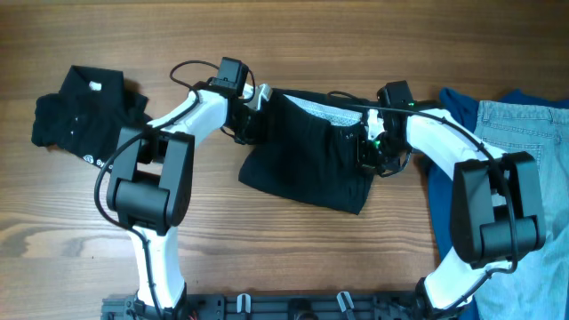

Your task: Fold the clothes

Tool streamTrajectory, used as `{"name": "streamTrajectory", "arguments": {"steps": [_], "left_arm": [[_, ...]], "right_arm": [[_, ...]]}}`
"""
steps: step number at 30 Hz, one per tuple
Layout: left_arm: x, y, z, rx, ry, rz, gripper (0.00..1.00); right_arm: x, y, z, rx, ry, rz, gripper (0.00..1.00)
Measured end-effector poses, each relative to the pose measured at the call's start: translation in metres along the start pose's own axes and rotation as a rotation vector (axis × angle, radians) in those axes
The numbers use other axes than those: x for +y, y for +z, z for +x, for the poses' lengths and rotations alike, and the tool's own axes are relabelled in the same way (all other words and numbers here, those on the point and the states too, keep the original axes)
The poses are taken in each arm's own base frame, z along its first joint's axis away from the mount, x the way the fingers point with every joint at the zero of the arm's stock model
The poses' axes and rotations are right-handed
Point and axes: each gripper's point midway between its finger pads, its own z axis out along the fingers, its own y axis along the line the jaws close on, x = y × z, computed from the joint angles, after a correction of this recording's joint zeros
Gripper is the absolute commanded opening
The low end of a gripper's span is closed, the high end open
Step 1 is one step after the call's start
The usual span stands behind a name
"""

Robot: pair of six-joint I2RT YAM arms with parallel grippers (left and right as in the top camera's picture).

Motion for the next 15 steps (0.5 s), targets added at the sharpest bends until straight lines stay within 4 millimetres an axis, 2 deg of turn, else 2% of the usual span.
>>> {"name": "streamTrajectory", "arguments": {"steps": [3,6,8,9,11,12,14,15], "left_arm": [[-0.002,0.002,0.003,0.015,-0.017,0.021,0.04],[-0.001,0.001,0.010,0.044,-0.042,0.027,0.04],[0.006,-0.005,0.019,0.085,-0.098,0.019,0.04],[0.013,-0.014,0.023,0.099,-0.142,0.007,0.04],[0.022,-0.033,0.015,0.069,-0.174,-0.004,0.04],[0.025,-0.065,-0.004,-0.007,-0.189,0.000,0.04],[0.025,-0.109,-0.031,-0.133,-0.172,0.011,0.04],[0.026,-0.139,-0.047,-0.214,-0.166,0.018,0.04]], "right_arm": [[-0.001,0.000,0.004,0.014,0.005,0.006,0.04],[-0.004,-0.003,0.017,0.072,0.019,0.020,0.04],[-0.002,-0.012,0.023,0.102,0.016,0.025,0.04],[0.002,-0.025,0.018,0.078,0.000,0.020,0.05],[0.013,-0.050,0.006,-0.003,-0.032,0.002,0.06],[0.026,-0.082,-0.008,-0.113,-0.073,-0.019,0.06],[0.039,-0.109,-0.016,-0.201,-0.110,-0.036,0.06],[0.044,-0.120,-0.018,-0.237,-0.125,-0.044,0.06]]}}
